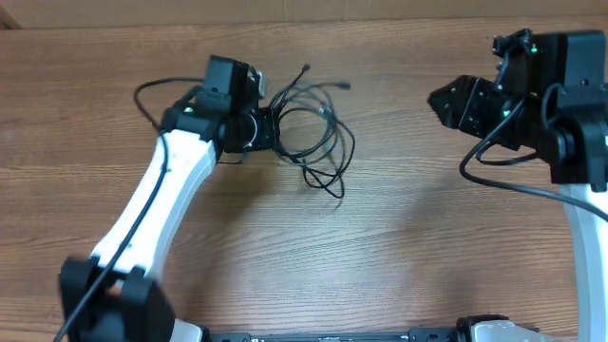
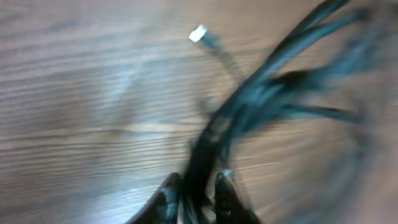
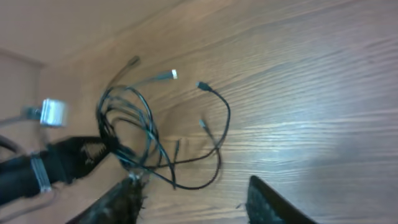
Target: Untangle cables
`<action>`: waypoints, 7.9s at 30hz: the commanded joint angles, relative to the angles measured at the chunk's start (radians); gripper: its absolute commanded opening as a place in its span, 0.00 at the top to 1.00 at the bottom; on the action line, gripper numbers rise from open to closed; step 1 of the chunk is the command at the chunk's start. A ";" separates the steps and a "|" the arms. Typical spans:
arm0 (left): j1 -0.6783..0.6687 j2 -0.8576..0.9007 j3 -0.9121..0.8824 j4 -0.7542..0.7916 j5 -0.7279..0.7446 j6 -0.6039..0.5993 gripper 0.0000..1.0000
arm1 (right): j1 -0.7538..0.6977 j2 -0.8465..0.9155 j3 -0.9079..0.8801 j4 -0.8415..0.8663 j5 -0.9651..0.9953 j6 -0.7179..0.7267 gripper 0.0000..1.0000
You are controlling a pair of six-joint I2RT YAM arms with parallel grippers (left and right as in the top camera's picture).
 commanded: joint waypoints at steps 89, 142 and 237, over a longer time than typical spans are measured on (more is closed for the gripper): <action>0.047 -0.124 0.040 0.319 0.823 0.008 0.96 | 0.065 0.157 -0.055 -0.030 -0.377 -0.328 0.31; 0.557 -0.124 0.040 1.851 1.258 -1.353 0.96 | 0.167 0.422 -0.059 0.011 0.280 0.116 0.38; 0.314 -0.369 0.236 -0.238 0.317 -0.130 0.96 | 0.487 0.735 -0.059 0.840 -0.075 0.503 0.31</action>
